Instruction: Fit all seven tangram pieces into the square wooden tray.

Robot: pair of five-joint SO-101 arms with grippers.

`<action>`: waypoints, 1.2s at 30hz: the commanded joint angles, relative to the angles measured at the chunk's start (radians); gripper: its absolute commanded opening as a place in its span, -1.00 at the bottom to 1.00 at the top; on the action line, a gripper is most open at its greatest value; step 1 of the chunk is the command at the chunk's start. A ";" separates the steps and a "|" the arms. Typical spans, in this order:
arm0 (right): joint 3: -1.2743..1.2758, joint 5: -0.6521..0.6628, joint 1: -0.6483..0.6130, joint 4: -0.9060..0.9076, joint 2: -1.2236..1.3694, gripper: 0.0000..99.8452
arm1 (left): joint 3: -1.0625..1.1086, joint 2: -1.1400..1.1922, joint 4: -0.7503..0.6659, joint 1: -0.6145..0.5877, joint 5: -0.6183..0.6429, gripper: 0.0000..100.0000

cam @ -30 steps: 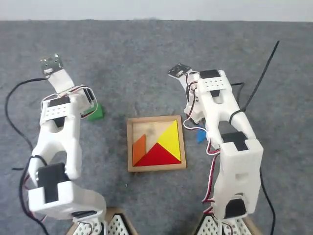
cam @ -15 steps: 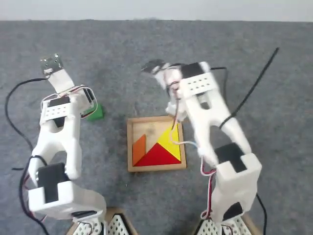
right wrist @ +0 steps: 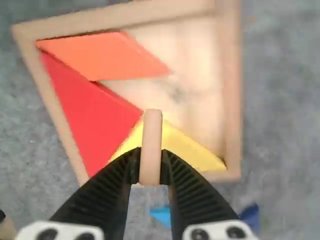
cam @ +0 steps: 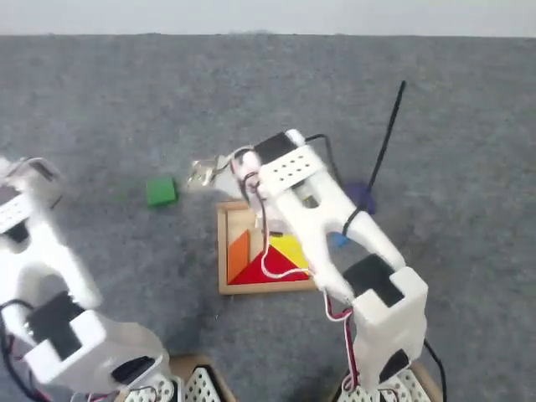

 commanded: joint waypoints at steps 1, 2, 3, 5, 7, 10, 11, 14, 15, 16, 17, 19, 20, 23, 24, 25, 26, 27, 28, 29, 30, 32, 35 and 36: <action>0.006 0.057 -0.053 -0.050 -0.030 -0.98 | -0.038 -0.008 -0.002 0.021 -0.011 -0.73; 0.011 0.063 -0.058 -0.065 -0.025 -0.98 | -0.035 -0.008 -0.002 0.028 -0.011 -0.73; 0.011 0.063 -0.059 -0.081 -0.018 -0.98 | -0.035 -0.008 -0.002 0.031 -0.011 -0.73; 0.011 0.071 -0.061 -0.097 -0.001 -0.98 | -0.036 -0.008 -0.002 0.028 -0.011 -0.73; 0.011 0.123 -0.064 -0.102 0.019 -0.98 | -0.036 -0.008 -0.002 0.025 -0.011 -0.73; 0.008 0.190 -0.070 -0.101 0.050 -0.98 | -0.036 -0.008 -0.002 0.017 -0.011 -0.73; 0.008 0.207 -0.070 -0.101 0.058 -0.98 | -0.036 -0.008 -0.002 0.017 -0.011 -0.73; 0.008 0.279 -0.074 -0.096 0.071 -0.98 | -0.033 -0.008 -0.020 0.017 -0.011 -0.73; 0.008 0.302 -0.074 -0.094 0.073 -0.98 | -0.033 -0.003 -0.021 0.017 -0.011 -0.73; 0.008 0.316 -0.074 -0.093 0.073 -0.98 | -0.036 0.008 -0.021 0.017 -0.011 -0.73; 0.006 0.328 -0.074 -0.093 0.071 -0.98 | -0.041 0.021 -0.021 0.017 -0.011 -0.73; 0.006 0.350 -0.074 -0.093 0.070 -0.98 | -0.059 0.057 -0.026 0.017 -0.011 -0.73; 0.006 0.367 -0.074 -0.091 0.068 -0.98 | -0.074 0.075 -0.021 0.017 -0.011 -0.73; 0.006 0.407 -0.088 -0.091 0.068 -0.98 | -0.134 0.126 0.028 0.017 -0.011 -0.73; 0.006 0.397 -0.093 -0.091 0.068 -0.98 | -0.156 0.135 0.052 0.018 -0.011 -0.73; 0.006 0.387 -0.102 -0.091 0.068 -0.98 | -0.176 0.143 0.077 0.020 -0.011 -0.73; 0.006 0.377 -0.108 -0.090 0.068 -0.98 | -0.189 0.146 0.097 0.021 -0.011 -0.73; 0.006 0.371 -0.113 -0.090 0.068 -0.98 | -0.200 0.146 0.110 0.021 -0.011 -0.73; 0.008 0.371 -0.117 -0.090 0.068 -0.98 | -0.200 0.146 0.117 0.023 -0.011 -0.73; 0.008 0.371 -0.120 -0.090 0.068 -0.98 | -0.200 0.144 0.118 0.023 -0.011 -0.73; 0.008 0.373 -0.122 -0.090 0.068 -0.98 | -0.200 0.144 0.120 0.023 -0.011 -0.73; 0.006 0.376 -0.122 -0.090 0.068 -0.98 | -0.200 0.144 0.120 0.023 -0.011 -0.73; 0.006 0.422 -0.122 -0.090 0.068 -0.98 | -0.199 0.144 0.120 0.031 -0.011 -0.73; 0.005 0.430 -0.122 -0.090 0.068 -0.98 | -0.199 0.144 0.120 0.037 -0.011 -0.73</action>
